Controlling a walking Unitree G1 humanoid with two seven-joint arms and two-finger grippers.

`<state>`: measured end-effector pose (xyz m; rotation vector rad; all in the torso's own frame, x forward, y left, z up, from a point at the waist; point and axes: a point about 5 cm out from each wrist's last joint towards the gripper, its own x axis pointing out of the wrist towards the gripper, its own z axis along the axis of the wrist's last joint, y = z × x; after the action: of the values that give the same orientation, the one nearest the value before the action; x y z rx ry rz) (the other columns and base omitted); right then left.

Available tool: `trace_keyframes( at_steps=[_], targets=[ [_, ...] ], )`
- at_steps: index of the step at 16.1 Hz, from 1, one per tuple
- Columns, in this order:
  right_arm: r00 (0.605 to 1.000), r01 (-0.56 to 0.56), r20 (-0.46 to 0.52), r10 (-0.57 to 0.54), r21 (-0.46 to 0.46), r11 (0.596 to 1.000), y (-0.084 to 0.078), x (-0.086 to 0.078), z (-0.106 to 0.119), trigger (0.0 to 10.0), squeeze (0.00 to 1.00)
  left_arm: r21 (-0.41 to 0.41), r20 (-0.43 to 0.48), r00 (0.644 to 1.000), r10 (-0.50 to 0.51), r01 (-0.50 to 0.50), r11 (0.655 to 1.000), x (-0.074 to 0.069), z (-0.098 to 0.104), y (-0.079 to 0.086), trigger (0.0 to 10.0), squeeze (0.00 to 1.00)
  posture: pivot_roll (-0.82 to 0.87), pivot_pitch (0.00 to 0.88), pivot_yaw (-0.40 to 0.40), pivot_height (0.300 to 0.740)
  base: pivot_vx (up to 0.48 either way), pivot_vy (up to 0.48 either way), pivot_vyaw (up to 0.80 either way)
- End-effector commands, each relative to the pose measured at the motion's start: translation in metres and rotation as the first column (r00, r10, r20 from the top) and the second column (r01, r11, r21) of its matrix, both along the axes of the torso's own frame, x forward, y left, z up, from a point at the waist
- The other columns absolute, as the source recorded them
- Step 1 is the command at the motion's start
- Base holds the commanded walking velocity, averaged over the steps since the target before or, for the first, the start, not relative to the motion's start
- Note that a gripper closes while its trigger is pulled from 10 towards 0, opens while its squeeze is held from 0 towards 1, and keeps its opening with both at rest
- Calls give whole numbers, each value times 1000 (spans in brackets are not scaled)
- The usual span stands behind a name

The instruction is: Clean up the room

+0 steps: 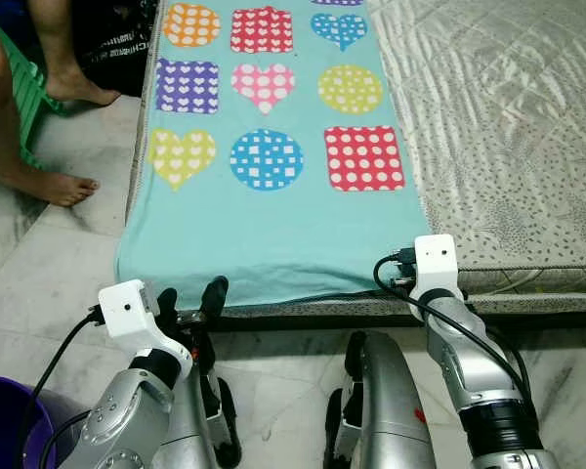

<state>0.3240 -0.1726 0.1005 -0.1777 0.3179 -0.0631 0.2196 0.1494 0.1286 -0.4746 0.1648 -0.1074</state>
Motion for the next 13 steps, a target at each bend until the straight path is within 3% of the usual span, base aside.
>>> trace_keyframes(
  at_steps=[1,5,6,7,8,13],
  targets=[
    [999,15,-33,-15,-1,1000,-6,-6,-7,0,0,5,-25,1000,9,-9,1000,-4,-3,1,10000,0,32,333,-69,556,0,0,0],
    [999,11,-43,-11,3,1000,-6,-10,-5,0,0,6,-26,1000,9,-9,1000,-4,-3,1,10000,0,32,331,-69,556,0,0,0],
    [986,-70,-146,77,51,996,-5,-36,-10,10000,161,27,-13,1000,6,-5,1000,8,-3,4,10000,0,17,244,-52,556,0,0,0],
    [976,-103,-184,116,76,992,-4,-46,-12,10000,620,38,-6,1000,2,-2,999,14,-3,5,10000,0,17,240,-53,556,0,0,0],
    [976,-106,-182,122,95,990,-1,-46,-13,10000,1000,40,-5,1000,-1,1,999,15,-3,5,10000,0,16,233,-51,556,0,0,0],
    [971,-107,-204,126,99,989,-2,-50,-10,10000,1000,48,-5,1000,-10,11,999,20,-4,6,10000,0,10,216,-47,556,0,0,0]
  ],
)
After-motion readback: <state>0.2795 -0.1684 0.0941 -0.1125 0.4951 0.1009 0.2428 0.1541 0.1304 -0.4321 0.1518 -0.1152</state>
